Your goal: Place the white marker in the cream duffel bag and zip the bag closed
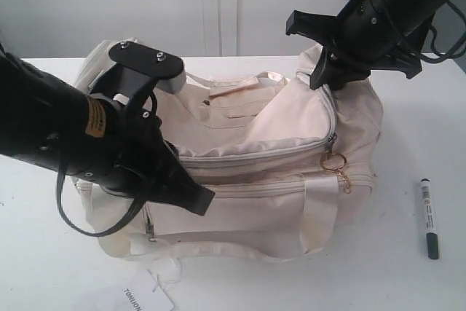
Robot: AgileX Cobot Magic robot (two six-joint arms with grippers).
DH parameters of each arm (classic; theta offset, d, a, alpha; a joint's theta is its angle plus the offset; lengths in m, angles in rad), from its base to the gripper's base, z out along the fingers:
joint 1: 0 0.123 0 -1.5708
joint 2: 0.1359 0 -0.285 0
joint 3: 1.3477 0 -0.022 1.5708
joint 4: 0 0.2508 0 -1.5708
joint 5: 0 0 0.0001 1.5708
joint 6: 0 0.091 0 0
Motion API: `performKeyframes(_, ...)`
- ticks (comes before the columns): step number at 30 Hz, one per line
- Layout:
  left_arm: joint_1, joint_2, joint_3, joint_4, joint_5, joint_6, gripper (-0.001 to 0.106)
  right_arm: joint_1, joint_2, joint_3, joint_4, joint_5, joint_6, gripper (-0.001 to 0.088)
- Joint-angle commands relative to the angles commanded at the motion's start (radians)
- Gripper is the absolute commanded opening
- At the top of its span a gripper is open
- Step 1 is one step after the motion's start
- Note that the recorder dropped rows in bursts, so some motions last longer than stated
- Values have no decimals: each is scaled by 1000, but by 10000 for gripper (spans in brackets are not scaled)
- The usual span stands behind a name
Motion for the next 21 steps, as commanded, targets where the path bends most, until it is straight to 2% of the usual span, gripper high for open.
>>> performKeyframes(4,-62,26,0,14,-109,29,0,0,0,0,0,0,0,0)
performKeyframes(10,-94,98,0,42,-306,83,0,0,0,0,0,0,0,0)
performKeyframes(13,-94,132,-3,42,-366,93,0,0,0,0,0,0,0,0)
performKeyframes(17,-94,179,-47,47,-333,111,0,0,0,0,0,-7,0,0)
performKeyframes(21,-108,235,-160,55,-263,158,0,0,0,0,0,-7,0,0)
